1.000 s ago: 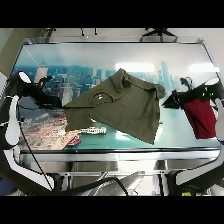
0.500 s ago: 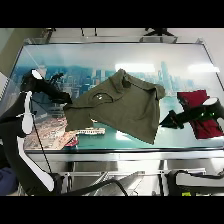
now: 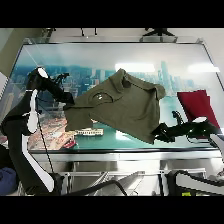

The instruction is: Fold the shirts.

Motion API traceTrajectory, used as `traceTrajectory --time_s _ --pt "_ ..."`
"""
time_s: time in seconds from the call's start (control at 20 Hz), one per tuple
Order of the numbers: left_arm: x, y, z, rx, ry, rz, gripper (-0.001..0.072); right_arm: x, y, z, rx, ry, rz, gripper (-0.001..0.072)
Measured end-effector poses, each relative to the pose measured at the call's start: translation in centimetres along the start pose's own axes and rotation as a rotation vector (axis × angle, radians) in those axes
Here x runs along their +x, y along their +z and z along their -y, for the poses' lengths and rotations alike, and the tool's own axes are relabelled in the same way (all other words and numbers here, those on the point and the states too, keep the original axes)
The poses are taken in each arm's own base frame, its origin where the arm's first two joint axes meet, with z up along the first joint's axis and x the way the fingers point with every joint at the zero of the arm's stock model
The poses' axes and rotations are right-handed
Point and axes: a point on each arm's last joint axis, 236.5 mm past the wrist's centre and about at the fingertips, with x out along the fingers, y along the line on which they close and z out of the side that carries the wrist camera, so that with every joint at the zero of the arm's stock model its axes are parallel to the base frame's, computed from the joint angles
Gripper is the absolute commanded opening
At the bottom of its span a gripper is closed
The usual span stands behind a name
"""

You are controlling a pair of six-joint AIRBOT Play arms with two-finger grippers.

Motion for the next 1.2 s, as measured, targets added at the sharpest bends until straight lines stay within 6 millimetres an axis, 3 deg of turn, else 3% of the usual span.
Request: traceTrajectory --time_s 0.2,0.5,0.9,1.0,1.05,1.1,1.15,1.2 --pt "-0.6 -0.8 0.2 0.002 -0.004 -0.029 0.0472 2.1 -1.0 -1.0 -0.062 -0.030 -0.036 0.0471" --pt "-3.1 -2.2 -1.9 0.005 0.028 -0.012 0.0472 4.0 -3.0 -2.1 -0.131 -0.053 -0.109 0.0471" --pt "0.0 -3.4 -1.3 0.080 -0.030 -0.034 0.0468 4.3 -3.3 -2.4 -0.138 -0.050 -0.119 0.0470" --pt "0.6 -2.6 -1.0 0.103 -0.019 -0.014 0.0023 4.3 -3.3 -2.5 -0.137 -0.047 -0.118 0.0470" --pt "1.0 -2.4 -0.9 0.113 -0.015 -0.009 0.0021 4.3 -3.3 -2.6 -0.134 -0.042 -0.116 0.0459" --pt "1.1 -2.2 -0.7 0.126 -0.010 -0.010 0.0021 4.4 -3.2 -2.8 -0.130 -0.034 -0.113 0.0273" --pt "1.2 -1.8 -0.5 0.136 -0.002 -0.003 0.0020 4.5 -2.5 -2.8 -0.126 -0.035 -0.082 0.0034" --pt "1.2 -1.3 -0.3 0.145 0.006 0.006 0.0020 4.6 -1.1 -3.2 -0.119 -0.024 -0.025 0.0024"
